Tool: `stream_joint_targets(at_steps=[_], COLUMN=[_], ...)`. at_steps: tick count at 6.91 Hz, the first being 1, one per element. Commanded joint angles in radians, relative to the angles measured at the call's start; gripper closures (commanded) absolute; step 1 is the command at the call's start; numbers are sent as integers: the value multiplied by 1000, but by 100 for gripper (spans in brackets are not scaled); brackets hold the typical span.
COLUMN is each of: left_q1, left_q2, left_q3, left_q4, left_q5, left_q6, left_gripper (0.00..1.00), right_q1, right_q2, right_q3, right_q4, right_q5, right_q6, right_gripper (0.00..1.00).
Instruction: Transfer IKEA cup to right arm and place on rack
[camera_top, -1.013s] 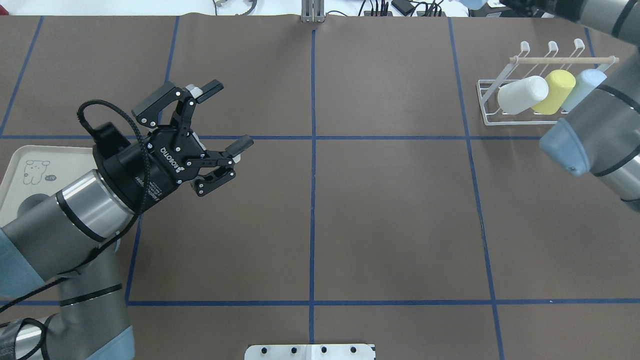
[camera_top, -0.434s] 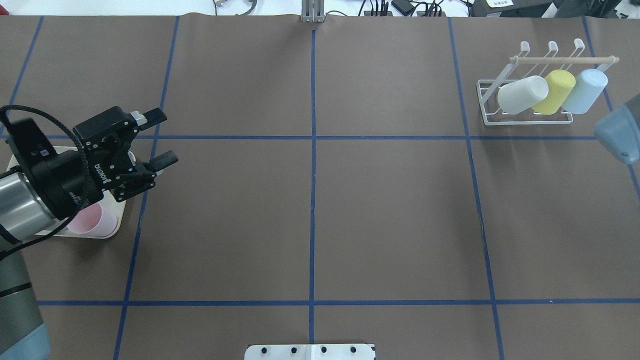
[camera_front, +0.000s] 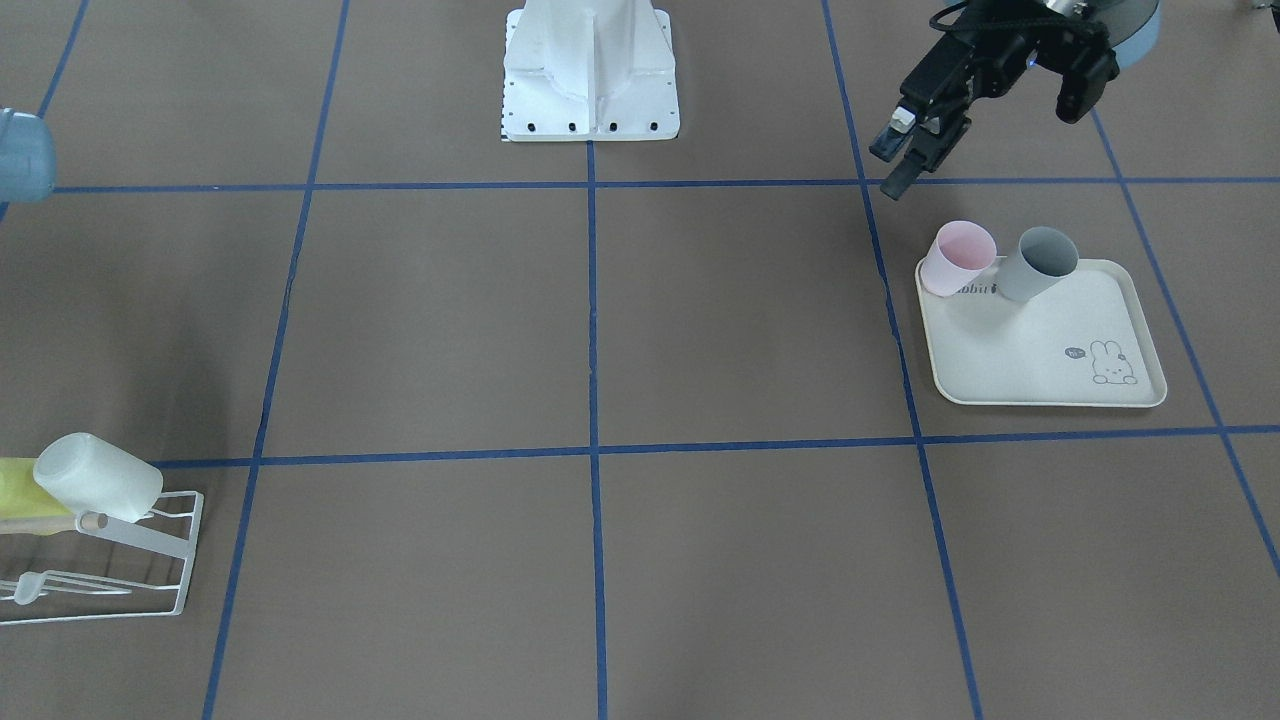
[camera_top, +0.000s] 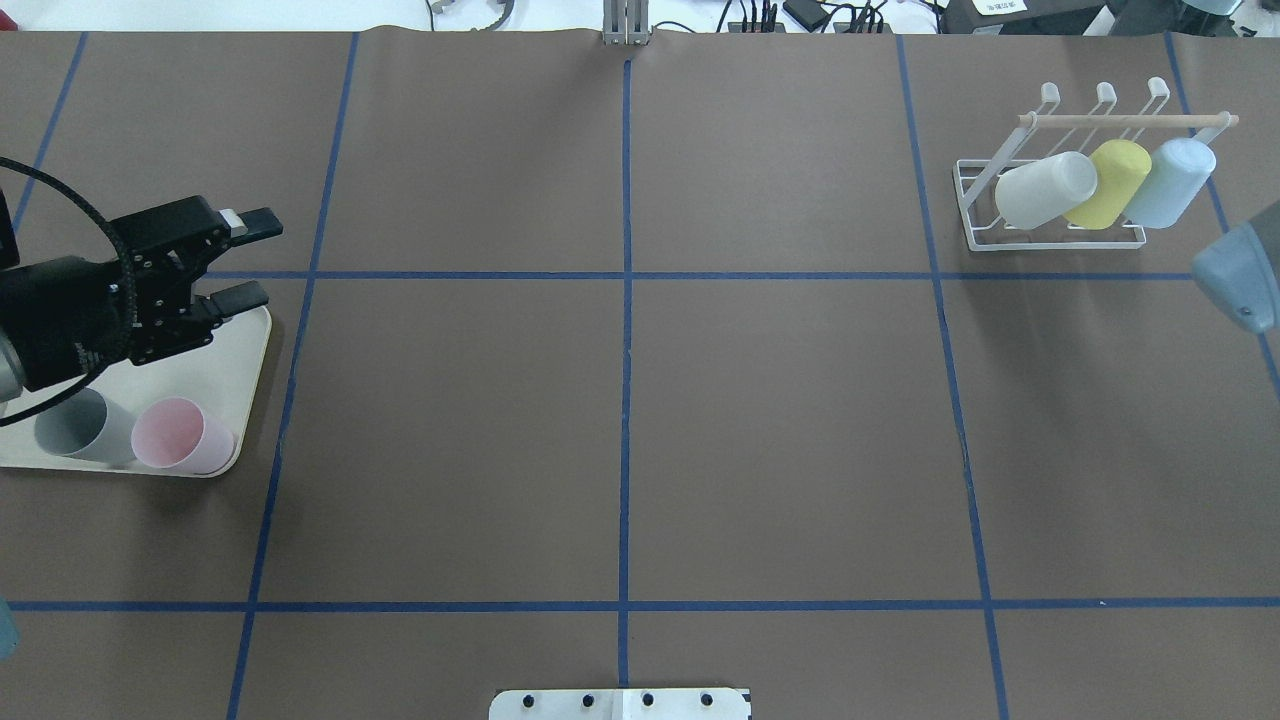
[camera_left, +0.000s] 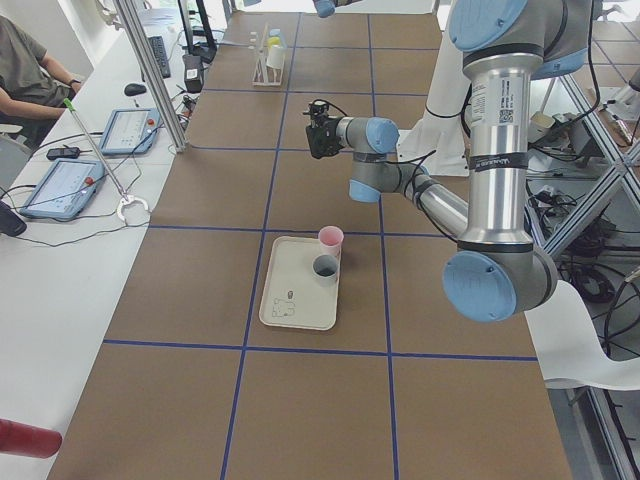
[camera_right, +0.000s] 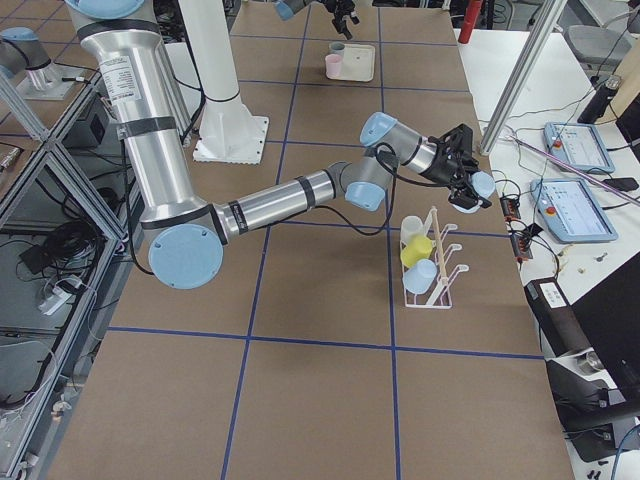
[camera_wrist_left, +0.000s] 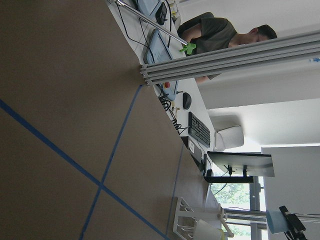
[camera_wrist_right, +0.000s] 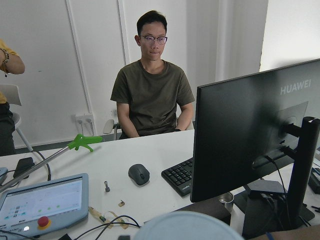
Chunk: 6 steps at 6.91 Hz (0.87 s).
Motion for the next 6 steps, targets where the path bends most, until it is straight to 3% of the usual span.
stream_joint_targets(at_steps=[1, 3, 6], left_q1=[-48, -65, -65], left_q2=[91, 182, 200], left_q3=[-7, -5, 5], left_q4=[50, 51, 53], left_q5=[-55, -83, -83], left_q6=[163, 318, 360], left_gripper=[0, 0, 0], right_q1=[-3, -7, -25], right_q2=[13, 36, 42], right_q3=[-95, -263, -380], right_q4=[96, 293, 404], right_q5=[-6, -3, 5], right_q6=[-17, -101, -106], right_gripper=[100, 100, 100])
